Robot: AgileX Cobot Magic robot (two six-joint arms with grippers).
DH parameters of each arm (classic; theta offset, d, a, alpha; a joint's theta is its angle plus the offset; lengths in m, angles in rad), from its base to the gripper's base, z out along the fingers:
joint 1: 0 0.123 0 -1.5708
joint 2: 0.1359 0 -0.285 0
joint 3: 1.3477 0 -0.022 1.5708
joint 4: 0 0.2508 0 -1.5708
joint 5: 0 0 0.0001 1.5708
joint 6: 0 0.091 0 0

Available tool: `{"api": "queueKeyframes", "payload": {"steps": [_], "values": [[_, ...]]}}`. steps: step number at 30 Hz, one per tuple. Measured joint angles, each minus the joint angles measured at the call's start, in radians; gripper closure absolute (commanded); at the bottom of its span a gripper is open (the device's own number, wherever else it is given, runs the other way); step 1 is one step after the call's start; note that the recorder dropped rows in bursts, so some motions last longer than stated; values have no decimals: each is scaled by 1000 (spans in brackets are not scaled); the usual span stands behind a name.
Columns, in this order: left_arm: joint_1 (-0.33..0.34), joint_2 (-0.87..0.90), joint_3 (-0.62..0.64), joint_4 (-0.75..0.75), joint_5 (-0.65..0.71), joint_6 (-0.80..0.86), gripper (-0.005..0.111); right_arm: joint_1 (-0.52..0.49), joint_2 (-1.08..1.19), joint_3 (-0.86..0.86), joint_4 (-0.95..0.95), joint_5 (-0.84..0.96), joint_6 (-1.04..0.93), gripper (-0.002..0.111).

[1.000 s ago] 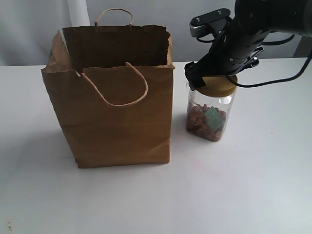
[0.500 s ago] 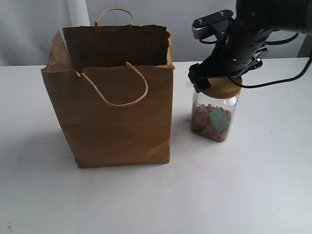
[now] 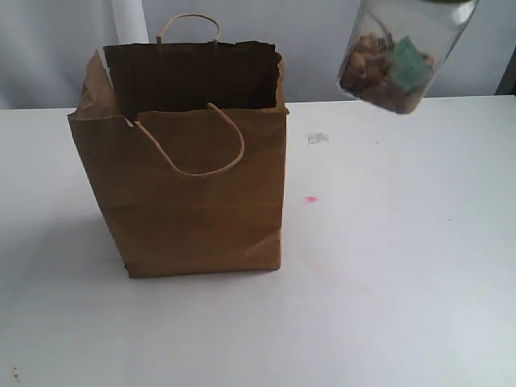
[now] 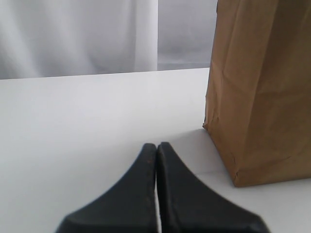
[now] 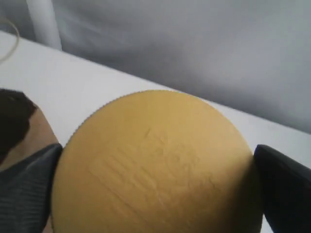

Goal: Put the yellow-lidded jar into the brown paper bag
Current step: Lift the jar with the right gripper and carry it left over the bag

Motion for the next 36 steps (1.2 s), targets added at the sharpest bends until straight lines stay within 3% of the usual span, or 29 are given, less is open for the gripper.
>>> {"api": "queueKeyframes", "payload": {"steps": [9,18,25,36], "values": [[0,0,0,0,0,0,106,163,-45,-170,78,-118,2,108],[0,0,0,0,0,0,106,303,81,-187,97,-337,37,108],[0,0,0,0,0,0,106,338,194,-187,140,-425,68,108],[0,0,0,0,0,0,106,338,312,-187,146,-407,68,108]]}}
